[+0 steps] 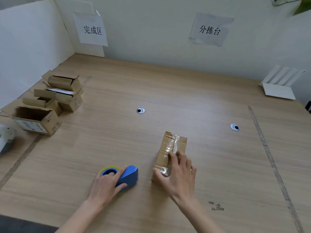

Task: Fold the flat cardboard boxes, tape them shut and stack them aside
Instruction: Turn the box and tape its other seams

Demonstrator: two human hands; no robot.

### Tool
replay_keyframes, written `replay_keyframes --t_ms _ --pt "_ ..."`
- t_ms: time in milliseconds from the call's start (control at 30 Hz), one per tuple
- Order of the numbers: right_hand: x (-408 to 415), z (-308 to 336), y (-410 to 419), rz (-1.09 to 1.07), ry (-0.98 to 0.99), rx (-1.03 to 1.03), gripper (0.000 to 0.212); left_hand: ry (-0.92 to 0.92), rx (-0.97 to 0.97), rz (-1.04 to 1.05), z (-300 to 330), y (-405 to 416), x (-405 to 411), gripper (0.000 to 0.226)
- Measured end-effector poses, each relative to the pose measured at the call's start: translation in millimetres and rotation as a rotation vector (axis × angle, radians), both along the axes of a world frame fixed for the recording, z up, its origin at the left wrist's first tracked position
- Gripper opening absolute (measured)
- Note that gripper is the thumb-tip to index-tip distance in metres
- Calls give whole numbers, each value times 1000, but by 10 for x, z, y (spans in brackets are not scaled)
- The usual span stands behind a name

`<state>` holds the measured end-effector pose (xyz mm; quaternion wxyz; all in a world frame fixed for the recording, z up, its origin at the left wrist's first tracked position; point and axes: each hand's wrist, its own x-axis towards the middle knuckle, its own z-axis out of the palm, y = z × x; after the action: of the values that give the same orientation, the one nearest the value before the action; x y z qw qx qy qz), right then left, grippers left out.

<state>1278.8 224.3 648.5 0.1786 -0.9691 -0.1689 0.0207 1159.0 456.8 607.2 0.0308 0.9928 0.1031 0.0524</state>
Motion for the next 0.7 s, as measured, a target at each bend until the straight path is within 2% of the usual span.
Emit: replay_keyframes --t_ms 100,167,333,433,533,600,700 --pt "48 40 -51 41 23 -31 84 119 -71 35 -54 -16 -28 80" --pt "108 81 -149 87 42 -25 83 161 -76 40 -100 -29 -71 85" --pt "225 169 -412 255 126 -70 86 114 -65 44 -65 0 -47 74" --pt "292 215 -534 303 181 -72 87 23 -57 66 138 -9 93 84" --pt "348 243 -667 357 176 -121 86 -107 -54 25 328 -67 351 77" --pt "385 232 -771 368 143 -143 82 -156 -125 -19 429 -169 558 71" --pt "453 171 -954 369 97 -139 82 -121 -323 -76 499 -388 838 72"
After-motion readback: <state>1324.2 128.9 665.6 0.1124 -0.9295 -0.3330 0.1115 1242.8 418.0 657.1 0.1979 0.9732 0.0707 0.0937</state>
